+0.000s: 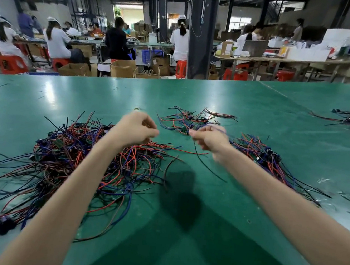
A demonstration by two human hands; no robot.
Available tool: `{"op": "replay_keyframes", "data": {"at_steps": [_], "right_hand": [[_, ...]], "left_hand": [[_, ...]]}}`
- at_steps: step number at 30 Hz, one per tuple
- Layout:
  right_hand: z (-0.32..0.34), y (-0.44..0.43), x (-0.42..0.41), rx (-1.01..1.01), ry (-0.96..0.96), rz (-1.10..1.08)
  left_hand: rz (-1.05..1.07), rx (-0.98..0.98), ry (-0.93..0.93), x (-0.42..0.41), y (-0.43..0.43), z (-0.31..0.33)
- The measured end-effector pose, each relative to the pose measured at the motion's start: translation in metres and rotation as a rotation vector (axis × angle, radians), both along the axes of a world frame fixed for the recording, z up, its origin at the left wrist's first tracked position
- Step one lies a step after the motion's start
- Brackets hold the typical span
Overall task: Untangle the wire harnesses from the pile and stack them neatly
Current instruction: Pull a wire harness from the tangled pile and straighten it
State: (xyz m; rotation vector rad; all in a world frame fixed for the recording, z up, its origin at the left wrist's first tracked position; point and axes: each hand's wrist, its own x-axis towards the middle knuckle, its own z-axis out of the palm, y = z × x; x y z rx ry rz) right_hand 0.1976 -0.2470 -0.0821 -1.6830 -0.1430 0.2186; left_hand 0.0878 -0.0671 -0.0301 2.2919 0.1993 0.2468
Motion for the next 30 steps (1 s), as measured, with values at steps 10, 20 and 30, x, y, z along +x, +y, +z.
{"op": "replay_keyframes", "data": {"at_steps": [10, 20, 30], "right_hand": [[0.015, 0.038, 0.05, -0.575, -0.174, 0.365], [-0.01, 0.03, 0.005, -0.995, -0.569, 0.86], [0.021, 0.016, 0.053, -0.01, -0.015, 0.246]], "left_hand": [[0.076, -0.054, 0.124, -0.018, 0.061, 0.02], [0.285, 0.135, 0.162, -0.029, 0.111, 0.016], [0.327, 0.134, 0.325, -0.042, 0.12, 0.008]]}}
